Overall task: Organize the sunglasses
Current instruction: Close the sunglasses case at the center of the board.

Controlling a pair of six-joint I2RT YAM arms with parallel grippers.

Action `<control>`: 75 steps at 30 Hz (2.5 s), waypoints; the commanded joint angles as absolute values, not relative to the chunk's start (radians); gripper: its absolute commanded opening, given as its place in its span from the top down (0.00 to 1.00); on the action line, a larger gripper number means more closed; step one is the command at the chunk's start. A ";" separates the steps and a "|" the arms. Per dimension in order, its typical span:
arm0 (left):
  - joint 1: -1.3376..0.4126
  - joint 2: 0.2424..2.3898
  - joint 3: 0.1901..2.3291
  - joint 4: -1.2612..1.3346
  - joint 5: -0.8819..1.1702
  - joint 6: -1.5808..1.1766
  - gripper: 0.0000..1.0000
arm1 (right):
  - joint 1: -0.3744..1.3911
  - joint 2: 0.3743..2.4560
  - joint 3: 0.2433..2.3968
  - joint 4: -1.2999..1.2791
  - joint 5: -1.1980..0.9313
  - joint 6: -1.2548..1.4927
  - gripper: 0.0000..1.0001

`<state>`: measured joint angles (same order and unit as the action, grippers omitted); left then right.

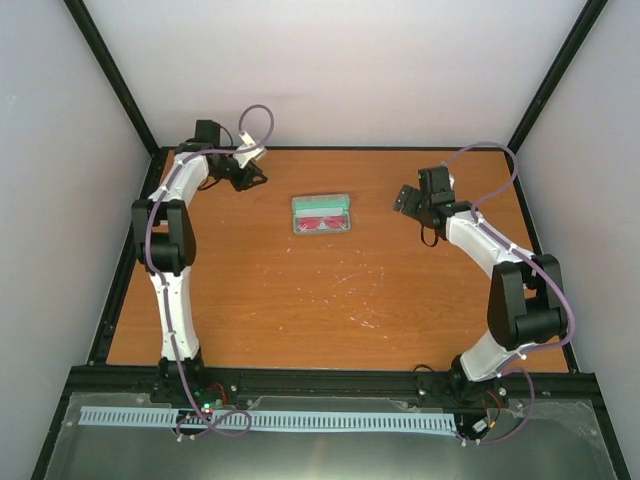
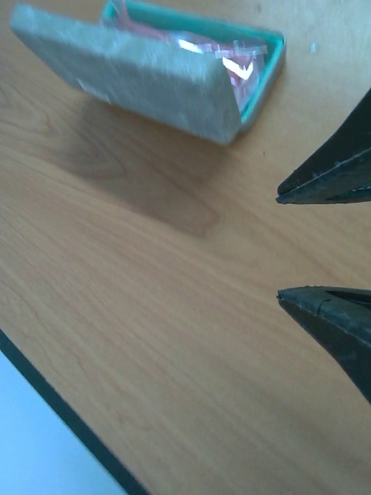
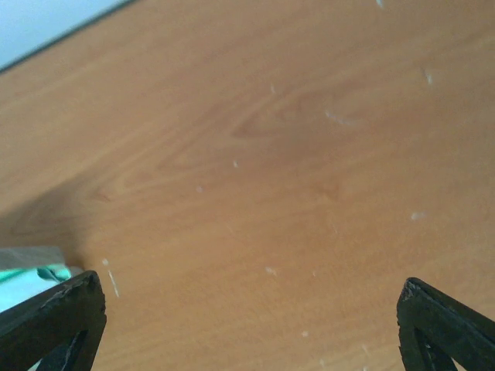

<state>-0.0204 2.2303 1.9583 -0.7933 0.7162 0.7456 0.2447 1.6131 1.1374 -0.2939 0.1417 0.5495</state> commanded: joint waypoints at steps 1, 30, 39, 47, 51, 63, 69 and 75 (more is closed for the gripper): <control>-0.067 2.272 2.013 -0.677 0.600 0.823 0.70 | 0.245 1.612 1.114 -0.379 0.036 0.661 0.00; -0.246 2.316 1.818 -0.667 0.695 0.693 0.79 | 0.353 2.029 1.319 -0.526 -0.317 0.717 0.54; -0.292 2.253 1.730 -0.657 0.717 0.649 0.80 | 0.353 2.086 1.333 -0.460 -0.350 0.712 0.53; -0.318 2.203 1.697 -0.612 0.721 0.581 0.80 | 0.353 2.145 1.363 -0.428 -0.376 0.701 0.53; -0.331 2.196 1.696 -0.595 0.723 0.560 0.80 | 0.353 2.168 1.367 -0.433 -0.374 0.694 0.69; -0.382 2.221 1.754 -0.597 0.727 0.555 0.80 | 0.353 2.151 1.293 -0.414 -0.356 0.713 0.85; -0.383 2.235 1.775 -0.611 0.723 0.566 0.80 | 0.353 2.177 1.308 -0.405 -0.370 0.714 0.86; -0.392 2.252 1.793 -0.622 0.726 0.573 0.80 | 0.353 2.175 1.299 -0.399 -0.369 0.713 0.86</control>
<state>-0.3599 2.2345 1.7462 -0.6228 0.6994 0.5697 0.3428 2.0968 1.3510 -0.3050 -0.4267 0.7124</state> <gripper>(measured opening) 0.203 0.142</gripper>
